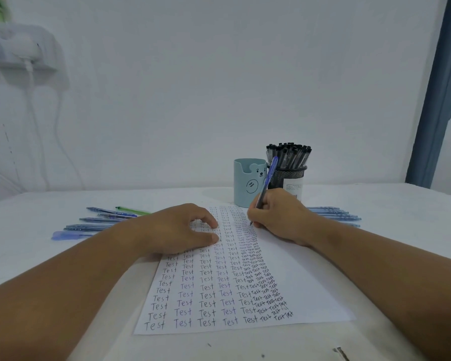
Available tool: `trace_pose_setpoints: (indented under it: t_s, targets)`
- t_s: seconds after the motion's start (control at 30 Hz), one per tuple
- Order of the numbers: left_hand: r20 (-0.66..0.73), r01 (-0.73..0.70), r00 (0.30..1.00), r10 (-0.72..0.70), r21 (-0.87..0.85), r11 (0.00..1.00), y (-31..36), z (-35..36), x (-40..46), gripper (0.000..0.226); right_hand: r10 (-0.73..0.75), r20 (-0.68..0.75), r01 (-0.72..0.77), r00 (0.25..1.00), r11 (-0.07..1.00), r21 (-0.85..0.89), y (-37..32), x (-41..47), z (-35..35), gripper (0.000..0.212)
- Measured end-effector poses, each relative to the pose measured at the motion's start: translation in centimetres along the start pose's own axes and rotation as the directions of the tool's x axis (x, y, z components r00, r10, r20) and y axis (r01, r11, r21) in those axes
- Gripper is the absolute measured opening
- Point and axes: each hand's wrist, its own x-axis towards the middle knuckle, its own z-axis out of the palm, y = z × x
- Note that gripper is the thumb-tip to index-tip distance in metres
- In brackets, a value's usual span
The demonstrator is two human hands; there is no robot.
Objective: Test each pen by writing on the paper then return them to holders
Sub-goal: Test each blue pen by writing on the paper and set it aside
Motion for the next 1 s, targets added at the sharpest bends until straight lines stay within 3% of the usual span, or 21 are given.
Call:
trace_pose_setpoints:
  t_s: [1.0]
  targets:
    - [0.004,0.006,1.000,-0.006,0.004,1.000,0.18,-0.01,-0.19,0.032,-0.009,0.004,0.009,1.000,0.999,-0.050,-0.43,-0.09,0.00,0.014]
